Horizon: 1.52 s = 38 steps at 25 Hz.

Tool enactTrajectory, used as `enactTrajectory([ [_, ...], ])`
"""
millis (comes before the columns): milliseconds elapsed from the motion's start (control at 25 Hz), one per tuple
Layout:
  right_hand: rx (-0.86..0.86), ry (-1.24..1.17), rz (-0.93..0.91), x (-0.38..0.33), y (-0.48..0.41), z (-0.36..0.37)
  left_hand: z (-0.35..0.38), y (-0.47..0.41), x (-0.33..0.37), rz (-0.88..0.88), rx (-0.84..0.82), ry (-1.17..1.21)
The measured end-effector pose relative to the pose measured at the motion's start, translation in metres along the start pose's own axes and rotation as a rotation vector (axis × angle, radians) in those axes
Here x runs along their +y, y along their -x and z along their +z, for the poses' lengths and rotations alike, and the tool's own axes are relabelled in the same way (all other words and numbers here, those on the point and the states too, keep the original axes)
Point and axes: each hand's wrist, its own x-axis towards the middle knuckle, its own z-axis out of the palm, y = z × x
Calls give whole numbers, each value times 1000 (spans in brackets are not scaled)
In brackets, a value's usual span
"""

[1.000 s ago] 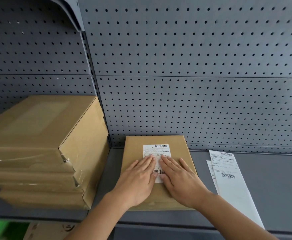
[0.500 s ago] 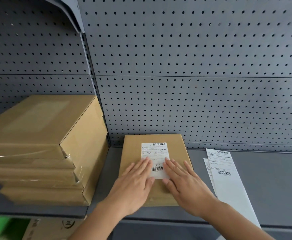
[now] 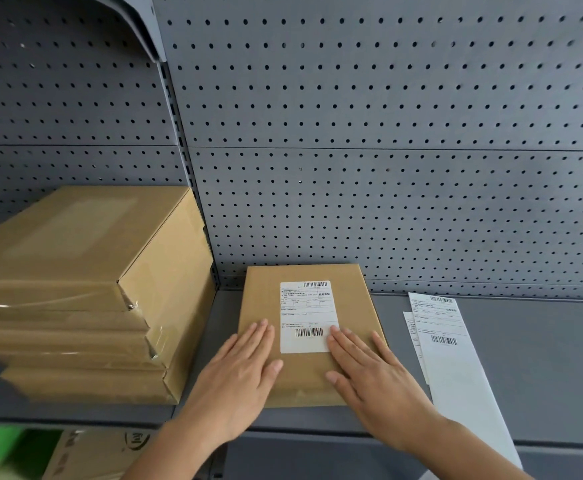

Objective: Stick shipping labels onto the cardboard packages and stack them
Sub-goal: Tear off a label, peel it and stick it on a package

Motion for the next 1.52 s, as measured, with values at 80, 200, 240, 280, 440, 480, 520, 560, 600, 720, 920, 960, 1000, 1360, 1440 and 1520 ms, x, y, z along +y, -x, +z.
enactTrajectory([
  [80, -4, -10, 83, 13, 7, -3, -1, 3, -10, -49, 14, 27],
  [200, 1, -53, 222, 36, 16, -6, 2, 5, -17, -132, 33, 161],
  [240, 2, -105, 275, 41, 18, -7, 4, 5, -19, -169, 41, 247],
  [280, -10, -194, 344, 43, 19, -11, 6, 4, -20, -213, 48, 364],
  [440, -93, -813, 639, 37, 14, -28, 8, -3, -22, -454, 27, 1008],
  [480, -110, -928, 672, 37, 10, -28, 10, -5, -23, -500, 3, 1140],
  [520, -123, -1015, 677, 35, 6, -26, 12, -7, -25, -521, -14, 1244],
  [560, -121, -1072, 671, 33, 2, -23, 14, -9, -25, -521, -29, 1304],
  [600, -102, -1095, 668, 31, -1, -21, 17, -9, -24, -515, -32, 1329],
  [720, -24, -1134, 682, 28, -3, -20, 17, -10, -10, -525, 29, 1332],
  [920, 81, -1187, 691, 48, 17, -48, -4, -7, 31, -447, 94, 1364],
  [960, 108, -1175, 691, 57, 24, -55, -8, -8, 41, -408, 85, 1358],
  [1000, 139, -1155, 705, 68, 32, -62, -12, -12, 53, -361, 68, 1350],
  [1360, 416, -1003, 886, 175, 121, -121, -12, -64, 191, -27, -142, 1258],
  [1440, 450, -983, 927, 201, 142, -127, -8, -77, 221, 23, -186, 1244],
  [1520, 475, -956, 951, 226, 161, -130, -2, -91, 249, 53, -219, 1238],
])
